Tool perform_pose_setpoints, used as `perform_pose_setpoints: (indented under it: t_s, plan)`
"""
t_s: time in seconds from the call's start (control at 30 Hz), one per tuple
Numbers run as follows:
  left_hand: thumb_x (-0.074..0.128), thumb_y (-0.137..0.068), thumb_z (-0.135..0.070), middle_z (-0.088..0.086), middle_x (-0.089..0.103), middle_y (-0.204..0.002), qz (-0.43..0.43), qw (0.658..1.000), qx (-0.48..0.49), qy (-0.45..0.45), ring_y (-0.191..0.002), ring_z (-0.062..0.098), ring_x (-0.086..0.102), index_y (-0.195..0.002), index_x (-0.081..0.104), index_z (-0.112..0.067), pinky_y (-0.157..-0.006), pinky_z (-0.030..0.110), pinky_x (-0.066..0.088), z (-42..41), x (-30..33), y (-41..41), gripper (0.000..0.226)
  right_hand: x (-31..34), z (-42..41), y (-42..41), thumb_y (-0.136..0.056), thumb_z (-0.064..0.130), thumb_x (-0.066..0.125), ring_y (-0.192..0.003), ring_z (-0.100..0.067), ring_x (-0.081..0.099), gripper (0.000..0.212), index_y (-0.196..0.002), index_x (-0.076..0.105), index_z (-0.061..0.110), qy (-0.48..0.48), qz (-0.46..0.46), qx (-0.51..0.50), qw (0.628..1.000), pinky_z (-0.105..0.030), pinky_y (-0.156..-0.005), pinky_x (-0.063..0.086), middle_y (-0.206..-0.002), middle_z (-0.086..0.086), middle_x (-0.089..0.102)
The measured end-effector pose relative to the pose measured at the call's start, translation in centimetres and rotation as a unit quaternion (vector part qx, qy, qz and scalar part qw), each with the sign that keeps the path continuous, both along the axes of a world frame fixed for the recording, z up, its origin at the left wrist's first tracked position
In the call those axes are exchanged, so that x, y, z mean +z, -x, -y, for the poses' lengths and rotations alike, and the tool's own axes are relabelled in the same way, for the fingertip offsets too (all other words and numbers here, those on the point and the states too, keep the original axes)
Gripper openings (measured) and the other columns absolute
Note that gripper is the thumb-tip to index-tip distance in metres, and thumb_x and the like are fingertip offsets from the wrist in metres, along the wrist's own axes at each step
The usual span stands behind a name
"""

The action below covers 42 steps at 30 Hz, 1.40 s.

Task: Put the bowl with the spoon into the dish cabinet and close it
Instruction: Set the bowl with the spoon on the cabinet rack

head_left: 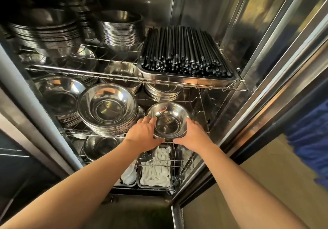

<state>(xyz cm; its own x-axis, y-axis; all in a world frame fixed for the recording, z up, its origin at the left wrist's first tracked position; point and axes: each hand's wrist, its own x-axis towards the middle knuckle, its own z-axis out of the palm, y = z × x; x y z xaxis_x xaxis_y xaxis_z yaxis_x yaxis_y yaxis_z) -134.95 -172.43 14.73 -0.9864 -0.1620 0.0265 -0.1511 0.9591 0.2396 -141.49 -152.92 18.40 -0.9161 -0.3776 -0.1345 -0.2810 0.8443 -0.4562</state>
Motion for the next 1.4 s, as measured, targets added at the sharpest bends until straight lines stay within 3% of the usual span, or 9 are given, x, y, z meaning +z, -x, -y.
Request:
perform_pose_setpoints:
  t_s: [0.27, 0.47, 0.8, 1.0, 1.07, 1.17, 1.27, 1.4]
  plan:
    - [0.066, -0.082, -0.060, 0.007, 0.044, -0.147, -0.022, 0.999, 0.020, -0.013, -0.130, 0.027, 0.047, -0.150, 0.029, -0.017, -0.103, 0.041, 0.046, 0.9, -0.1, -1.4, 0.089, 0.1, 1.4, -0.7, -0.069, 0.046, 0.087, -0.139, -0.027, 0.041, 0.101, -0.151, 0.035, 0.019, 0.006, -0.003, 0.018, 1.000, -0.051, -0.112, 0.039, -0.146, -0.007, 0.050]
    - [0.068, -0.085, -0.052, 0.006, 0.047, -0.142, -0.028, 0.999, 0.025, -0.036, -0.123, 0.027, 0.052, -0.145, 0.037, -0.017, -0.098, 0.040, 0.049, 1.0, -0.1, -2.0, 0.076, -0.4, 1.8, -1.1, -0.069, 0.048, 0.085, -0.136, -0.026, 0.041, 0.094, -0.146, 0.041, 0.020, 0.009, -0.001, 0.026, 1.000, -0.048, -0.111, 0.039, -0.139, -0.007, 0.051]
    - [0.065, -0.087, -0.052, 0.006, 0.046, -0.143, -0.017, 0.999, 0.020, -0.039, -0.127, 0.027, 0.049, -0.147, 0.036, -0.018, -0.102, 0.041, 0.046, 1.0, 0.1, -2.0, 0.074, -0.9, 1.7, -0.7, -0.071, 0.051, 0.083, -0.145, -0.029, 0.032, 0.109, -0.156, 0.025, 0.016, -0.019, -0.003, 0.024, 1.000, -0.050, -0.114, 0.033, -0.155, -0.011, 0.038]
    - [0.062, -0.088, -0.053, 0.006, 0.049, -0.141, -0.020, 0.999, 0.013, -0.028, -0.126, 0.026, 0.049, -0.146, 0.037, -0.018, -0.100, 0.040, 0.047, 1.0, 0.1, -2.2, 0.071, -1.1, 1.6, -0.3, -0.070, 0.053, 0.083, -0.140, -0.028, 0.039, 0.102, -0.153, 0.032, 0.019, -0.024, -0.009, 0.034, 0.999, -0.052, -0.112, 0.040, -0.150, -0.011, 0.042]
    - [0.060, -0.089, -0.054, 0.006, 0.050, -0.138, -0.025, 0.999, 0.011, -0.019, -0.124, 0.026, 0.050, -0.144, 0.040, -0.018, -0.099, 0.039, 0.048, 1.0, 0.1, -2.6, 0.069, -1.1, 1.5, -0.1, -0.069, 0.056, 0.082, -0.144, -0.029, 0.035, 0.105, -0.154, 0.030, 0.023, -0.027, -0.010, 0.040, 0.999, -0.056, -0.113, 0.037, -0.157, -0.012, 0.034]
    - [0.056, -0.090, -0.058, 0.005, 0.051, -0.136, -0.039, 0.999, 0.007, -0.001, -0.121, 0.025, 0.051, -0.142, 0.042, -0.018, -0.097, 0.037, 0.049, 1.1, -0.2, -3.3, 0.067, -1.0, 1.4, 0.5, -0.064, 0.062, 0.084, -0.153, -0.030, 0.015, 0.124, -0.160, 0.013, 0.029, -0.030, 0.014, 0.060, 0.998, -0.057, -0.117, 0.024, -0.169, -0.007, -0.002]
    - [0.050, -0.091, -0.061, 0.008, 0.043, -0.149, -0.036, 0.999, -0.008, 0.015, -0.135, 0.028, 0.041, -0.149, 0.034, -0.018, -0.111, 0.039, 0.040, 0.7, -0.9, -4.1, 0.074, -0.4, 1.4, 1.4, -0.059, 0.063, 0.087, -0.155, -0.027, 0.002, 0.137, -0.161, 0.000, 0.030, -0.054, 0.032, 0.084, 0.994, -0.055, -0.119, 0.017, -0.168, 0.000, -0.018]
    - [0.040, -0.091, -0.069, 0.012, 0.013, -0.166, 0.004, 1.000, -0.019, 0.010, -0.153, 0.028, 0.009, -0.158, 0.014, -0.021, -0.121, 0.042, 0.018, 0.0, -2.0, -4.9, 0.087, 0.0, 1.8, 2.2, -0.054, 0.067, 0.087, -0.155, -0.023, 0.001, 0.145, -0.161, -0.003, 0.026, -0.068, 0.043, 0.079, 0.994, -0.052, -0.121, 0.015, -0.169, -0.001, -0.012]
